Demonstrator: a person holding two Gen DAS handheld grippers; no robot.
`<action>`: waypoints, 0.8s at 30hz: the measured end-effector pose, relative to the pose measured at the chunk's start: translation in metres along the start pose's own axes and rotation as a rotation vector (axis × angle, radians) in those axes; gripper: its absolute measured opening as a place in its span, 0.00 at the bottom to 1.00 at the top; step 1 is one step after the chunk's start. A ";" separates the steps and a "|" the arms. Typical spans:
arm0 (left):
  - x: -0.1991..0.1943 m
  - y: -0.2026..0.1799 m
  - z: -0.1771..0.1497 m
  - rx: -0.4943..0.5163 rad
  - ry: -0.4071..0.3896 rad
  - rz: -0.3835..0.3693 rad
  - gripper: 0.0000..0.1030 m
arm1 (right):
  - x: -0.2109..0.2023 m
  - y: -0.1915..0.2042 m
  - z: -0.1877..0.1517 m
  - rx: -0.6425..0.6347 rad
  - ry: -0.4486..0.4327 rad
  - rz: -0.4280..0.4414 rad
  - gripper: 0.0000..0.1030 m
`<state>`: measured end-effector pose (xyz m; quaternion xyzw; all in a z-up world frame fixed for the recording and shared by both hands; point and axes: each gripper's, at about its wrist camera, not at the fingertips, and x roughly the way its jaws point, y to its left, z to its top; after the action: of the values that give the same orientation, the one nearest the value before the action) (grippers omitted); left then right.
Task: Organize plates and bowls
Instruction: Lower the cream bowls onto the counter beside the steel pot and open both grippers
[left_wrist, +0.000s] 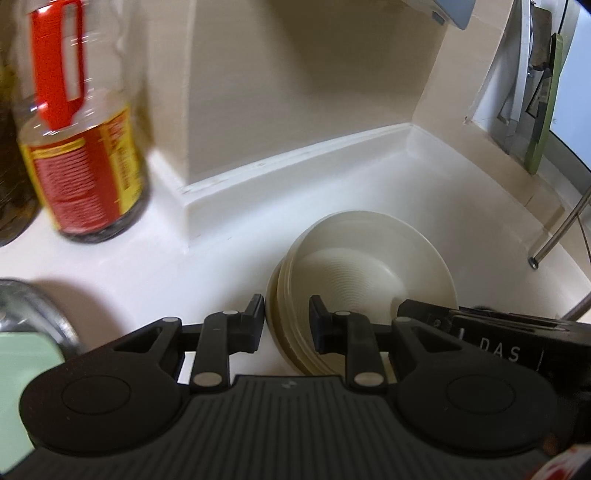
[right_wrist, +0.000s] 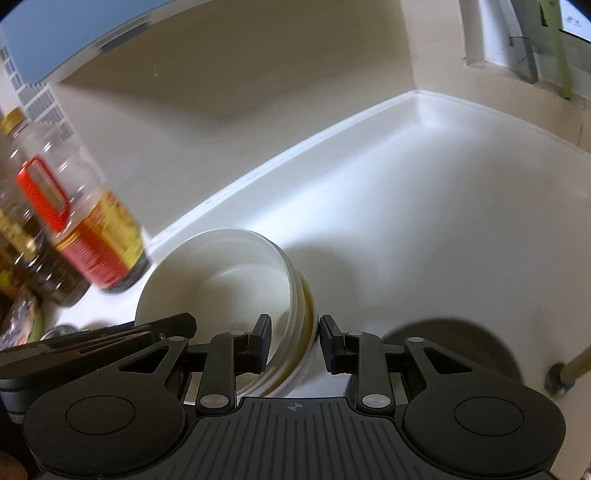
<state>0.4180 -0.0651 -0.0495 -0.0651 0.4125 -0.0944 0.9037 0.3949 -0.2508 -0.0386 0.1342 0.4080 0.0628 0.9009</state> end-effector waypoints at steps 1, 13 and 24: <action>-0.003 0.003 -0.003 -0.004 0.003 0.004 0.22 | -0.001 0.002 -0.003 -0.001 0.006 0.006 0.28; -0.019 0.012 -0.018 0.009 0.020 0.026 0.22 | -0.005 0.022 -0.015 -0.025 0.022 0.009 0.28; -0.045 0.014 -0.010 0.032 -0.050 0.029 0.23 | -0.040 0.016 -0.021 0.005 -0.090 0.000 0.56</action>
<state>0.3828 -0.0421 -0.0258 -0.0468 0.3891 -0.0863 0.9159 0.3527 -0.2399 -0.0187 0.1392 0.3671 0.0555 0.9180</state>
